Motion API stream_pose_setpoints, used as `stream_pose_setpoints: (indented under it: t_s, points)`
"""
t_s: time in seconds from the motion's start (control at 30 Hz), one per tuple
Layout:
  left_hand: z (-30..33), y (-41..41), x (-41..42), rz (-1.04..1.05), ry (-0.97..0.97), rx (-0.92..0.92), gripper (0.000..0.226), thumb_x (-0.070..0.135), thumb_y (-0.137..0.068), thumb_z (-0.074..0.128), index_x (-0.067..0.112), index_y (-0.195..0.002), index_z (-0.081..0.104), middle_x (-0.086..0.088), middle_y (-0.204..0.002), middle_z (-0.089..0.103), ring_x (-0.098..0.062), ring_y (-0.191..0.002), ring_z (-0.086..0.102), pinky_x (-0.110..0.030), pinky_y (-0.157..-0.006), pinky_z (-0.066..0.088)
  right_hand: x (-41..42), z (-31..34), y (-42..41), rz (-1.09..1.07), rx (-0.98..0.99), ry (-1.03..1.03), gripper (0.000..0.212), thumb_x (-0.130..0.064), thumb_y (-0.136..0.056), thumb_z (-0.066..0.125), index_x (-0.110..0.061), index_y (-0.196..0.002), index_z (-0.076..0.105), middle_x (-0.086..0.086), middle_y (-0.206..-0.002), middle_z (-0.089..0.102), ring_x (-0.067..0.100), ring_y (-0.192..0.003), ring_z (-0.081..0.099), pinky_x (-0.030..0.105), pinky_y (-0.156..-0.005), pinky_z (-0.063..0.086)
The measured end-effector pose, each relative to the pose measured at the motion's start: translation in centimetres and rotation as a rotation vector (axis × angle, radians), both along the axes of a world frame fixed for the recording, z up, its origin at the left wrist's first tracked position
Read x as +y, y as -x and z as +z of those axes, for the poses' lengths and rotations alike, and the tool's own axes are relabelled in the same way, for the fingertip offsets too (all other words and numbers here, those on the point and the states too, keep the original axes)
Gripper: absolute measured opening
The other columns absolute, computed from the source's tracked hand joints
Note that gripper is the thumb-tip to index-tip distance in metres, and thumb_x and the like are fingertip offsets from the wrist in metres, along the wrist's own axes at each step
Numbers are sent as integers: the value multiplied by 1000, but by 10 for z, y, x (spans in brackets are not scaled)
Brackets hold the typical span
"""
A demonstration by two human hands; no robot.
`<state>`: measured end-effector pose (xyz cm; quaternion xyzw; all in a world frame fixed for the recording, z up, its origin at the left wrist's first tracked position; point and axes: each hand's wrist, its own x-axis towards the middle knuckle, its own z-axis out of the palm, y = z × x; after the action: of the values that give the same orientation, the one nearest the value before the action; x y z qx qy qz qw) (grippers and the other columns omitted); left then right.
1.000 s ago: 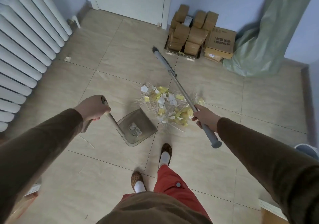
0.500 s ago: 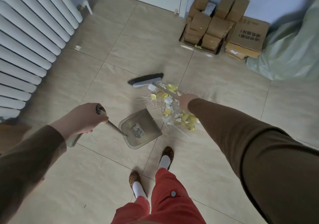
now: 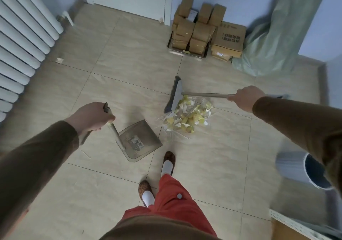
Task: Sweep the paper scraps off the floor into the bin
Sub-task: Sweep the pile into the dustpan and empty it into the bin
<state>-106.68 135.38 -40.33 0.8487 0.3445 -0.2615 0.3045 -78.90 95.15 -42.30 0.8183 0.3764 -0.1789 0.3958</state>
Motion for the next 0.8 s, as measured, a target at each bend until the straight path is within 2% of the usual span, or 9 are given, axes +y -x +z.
stream_pose_setpoints:
  t_s: [0.1,0.17,0.3,0.37,0.47,0.53,0.67,0.73,0.8]
  points:
    - [-3,5,-8,-25,5,-49,17,23,-79,60,8,-72,57,-9,-59,54,-24,-51,49,-35,-59,40,-44,9,25,-91,-29,-64,66,-6,-96,35,-44,-150,33,4,-111,64,22,-82,61,29,-66,48]
    - [-4,3,-15,-37,26,-83,17,24,-76,60,12,-69,51,-8,-60,50,-23,-50,47,-35,-59,39,-76,13,44,-260,-16,-156,72,-4,-93,37,-49,-149,32,4,-115,66,18,-72,56,29,-63,48]
    - [-5,-10,-29,-62,57,-134,18,22,-75,61,13,-68,47,-7,-62,48,-23,-53,46,-34,-56,38,-136,1,80,-678,77,-361,62,-14,-96,39,-56,-142,38,5,-139,59,21,-87,63,31,-71,50]
    - [-8,-20,-35,-76,61,-150,17,24,-75,62,12,-70,50,-9,-65,51,-24,-56,48,-35,-56,39,-154,-15,96,-853,131,-477,56,-19,-99,38,-53,-143,39,6,-131,64,18,-78,61,30,-64,50]
    - [-9,-41,-45,-112,55,-159,20,26,-77,64,6,-77,59,-12,-70,57,-26,-62,53,-37,-61,44,-159,-36,111,-1118,188,-660,52,-11,-100,40,-39,-144,46,9,-93,70,19,-57,55,25,-45,45]
    - [-10,-58,-52,-127,64,-165,21,23,-80,65,3,-82,62,-14,-75,59,-27,-65,54,-36,-63,45,-153,-56,108,-1265,257,-730,50,-4,-97,43,-26,-141,50,11,-83,66,21,-54,52,27,-44,42]
    - [-10,-95,-63,-158,17,-136,26,25,-83,68,0,-93,68,-18,-77,65,-26,-62,54,-32,-60,45,-122,-104,82,-1399,401,-784,36,0,-91,47,-6,-127,49,17,-90,62,24,-63,59,29,-48,49]
    - [-9,-112,-70,-160,3,-133,30,24,-83,68,-4,-94,66,-14,-73,61,-23,-59,51,-30,-57,43,-97,-125,78,-1530,460,-822,34,-3,-96,44,-5,-130,43,15,-96,58,22,-64,59,26,-43,49]
    - [-9,-129,-80,-156,2,-135,30,21,-83,67,-7,-93,65,-13,-71,57,-23,-58,47,-30,-56,40,-74,-141,91,-1646,545,-838,43,-5,-99,41,-12,-141,32,12,-94,52,20,-63,56,22,-38,45]
